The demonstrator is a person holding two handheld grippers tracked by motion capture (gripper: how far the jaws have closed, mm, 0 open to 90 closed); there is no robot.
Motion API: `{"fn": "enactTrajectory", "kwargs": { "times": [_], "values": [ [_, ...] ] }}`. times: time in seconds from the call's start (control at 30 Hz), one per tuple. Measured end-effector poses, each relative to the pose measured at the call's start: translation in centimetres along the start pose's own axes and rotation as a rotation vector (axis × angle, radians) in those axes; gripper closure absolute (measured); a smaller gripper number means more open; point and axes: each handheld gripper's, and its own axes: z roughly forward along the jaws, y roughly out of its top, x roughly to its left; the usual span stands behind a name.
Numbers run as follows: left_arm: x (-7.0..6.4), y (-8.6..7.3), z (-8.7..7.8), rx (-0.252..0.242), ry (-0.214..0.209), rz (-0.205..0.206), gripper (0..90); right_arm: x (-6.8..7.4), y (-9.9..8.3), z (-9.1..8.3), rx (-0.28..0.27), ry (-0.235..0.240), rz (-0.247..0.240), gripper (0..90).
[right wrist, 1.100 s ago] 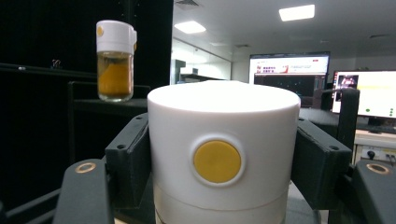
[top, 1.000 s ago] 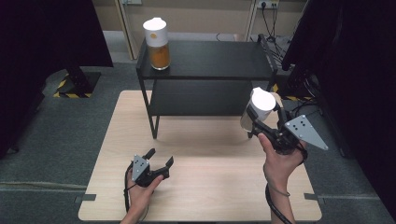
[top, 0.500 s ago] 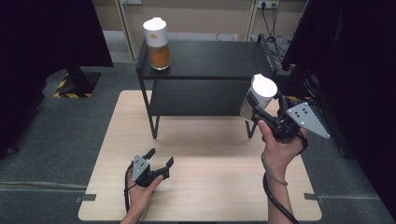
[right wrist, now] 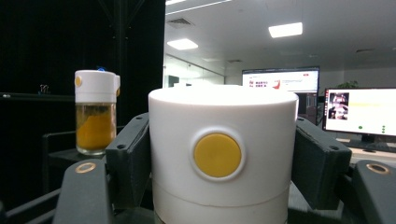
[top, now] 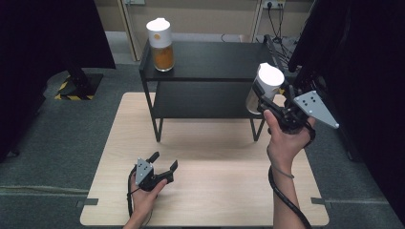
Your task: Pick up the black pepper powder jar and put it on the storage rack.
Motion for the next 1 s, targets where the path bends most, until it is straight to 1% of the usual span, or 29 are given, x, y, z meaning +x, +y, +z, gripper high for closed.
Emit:
{"fn": "enactTrajectory", "kwargs": {
  "times": [0.33,0.43,0.6,0.7,1.0],
  "values": [
    [0.0,0.0,0.0,0.001,-0.002,0.002,14.6,-0.3,1.7,1.6,-0.018,-0.003,-0.007,30.8],
    [0.0,0.0,0.0,0.0,-0.004,0.002,14.6,-0.6,2.2,2.2,-0.02,0.0,-0.005,30.8],
    [0.0,0.0,0.0,0.002,-0.004,0.0,14.6,-1.0,3.1,3.0,-0.025,-0.012,-0.005,30.8],
    [0.0,0.0,0.0,0.002,-0.004,-0.003,14.6,-1.1,3.5,3.3,-0.032,-0.022,0.003,30.8],
    [0.0,0.0,0.0,0.003,-0.007,-0.003,14.6,-1.7,4.3,4.7,-0.022,-0.036,0.013,30.8]
  ]
}}
